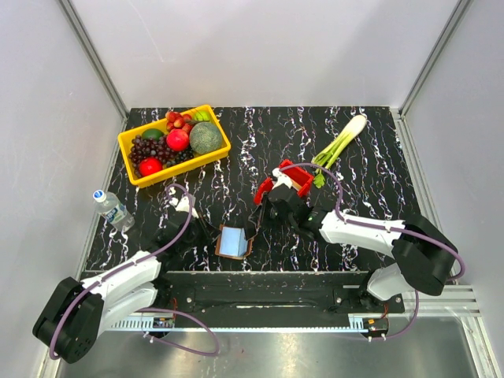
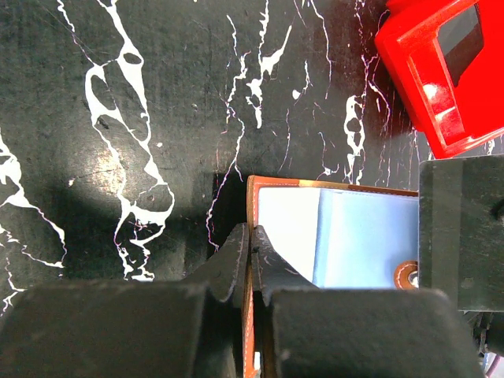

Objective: Put the credit cards into the card holder
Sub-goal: Open the card holder at the center of the board, then insert the credit card into the card holder.

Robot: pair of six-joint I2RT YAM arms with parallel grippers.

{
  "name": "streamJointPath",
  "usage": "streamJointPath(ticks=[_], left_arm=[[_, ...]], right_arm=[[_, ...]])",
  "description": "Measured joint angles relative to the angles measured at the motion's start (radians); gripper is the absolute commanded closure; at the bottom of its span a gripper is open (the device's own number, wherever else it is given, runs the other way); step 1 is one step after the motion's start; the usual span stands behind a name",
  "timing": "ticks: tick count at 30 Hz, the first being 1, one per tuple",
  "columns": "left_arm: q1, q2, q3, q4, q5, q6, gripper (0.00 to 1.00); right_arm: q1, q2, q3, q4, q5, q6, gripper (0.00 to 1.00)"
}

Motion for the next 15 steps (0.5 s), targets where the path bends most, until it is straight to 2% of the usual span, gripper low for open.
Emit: streamJointPath(ticks=[9, 15], left_arm=[[0.0, -0.008, -0.004, 0.001, 0.001, 0.0, 1.0], [0.0, -0.077, 0.014, -0.033, 0.017, 0.0, 1.0]], right_arm=[[0.0, -0.023, -0.019, 0.005, 0.03, -0.04, 1.0], [0.0, -0.025, -0.002, 0.0, 0.02, -0.069, 1.0]])
